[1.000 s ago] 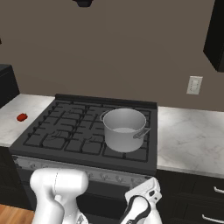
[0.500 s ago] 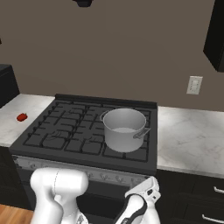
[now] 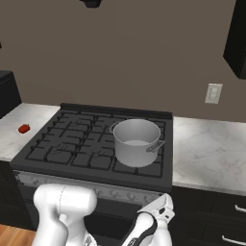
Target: Turn on the burner for the pot on the stove. Wait thirty seconds for the pot to heat up. Then add the bell pepper to the pot.
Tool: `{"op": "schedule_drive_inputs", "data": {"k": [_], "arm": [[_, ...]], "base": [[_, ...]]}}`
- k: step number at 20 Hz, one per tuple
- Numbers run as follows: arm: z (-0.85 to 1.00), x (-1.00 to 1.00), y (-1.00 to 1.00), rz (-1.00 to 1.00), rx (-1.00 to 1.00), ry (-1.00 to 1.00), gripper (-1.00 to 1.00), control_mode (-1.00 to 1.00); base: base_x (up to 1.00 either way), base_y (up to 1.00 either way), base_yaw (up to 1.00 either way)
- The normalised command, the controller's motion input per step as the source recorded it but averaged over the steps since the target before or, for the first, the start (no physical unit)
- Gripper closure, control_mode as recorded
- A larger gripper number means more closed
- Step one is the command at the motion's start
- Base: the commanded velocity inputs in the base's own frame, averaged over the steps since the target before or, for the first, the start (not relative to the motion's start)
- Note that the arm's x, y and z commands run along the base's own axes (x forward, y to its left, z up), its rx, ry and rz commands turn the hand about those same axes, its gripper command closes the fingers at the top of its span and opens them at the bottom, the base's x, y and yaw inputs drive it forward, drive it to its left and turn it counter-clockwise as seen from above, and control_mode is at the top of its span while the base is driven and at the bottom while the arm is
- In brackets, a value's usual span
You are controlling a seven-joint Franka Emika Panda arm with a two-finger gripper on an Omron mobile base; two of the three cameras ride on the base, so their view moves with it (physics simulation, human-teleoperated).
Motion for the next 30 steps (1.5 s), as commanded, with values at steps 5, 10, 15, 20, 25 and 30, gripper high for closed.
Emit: {"op": "schedule_drive_inputs", "data": {"k": [5,10,15,20,25,30], "arm": [[-0.11,-0.35,0.0,0.55,-0.69,-0.55,1.0,-1.0],[-0.19,-0.35,0.0,0.57,-0.69,-0.52,1.0,-1.0],[-0.1,-0.4,0.01,0.55,-0.64,-0.45,-1.0,-1.0],[0.11,-0.86,0.0,0.42,-0.51,-0.34,-1.0,-1.0],[0.37,-1.0,0.0,0.35,-0.43,-0.25,-1.0,-1.0],[0.48,-1.0,0.0,0.38,-0.32,-0.13,-1.0,-1.0]], "base": [[0.0,0.0,0.0],[0.0,0.0,0.0],[0.0,0.0,0.0],[0.0,0.0,0.0],[0.0,0.0,0.0],[0.0,0.0,0.0]]}}
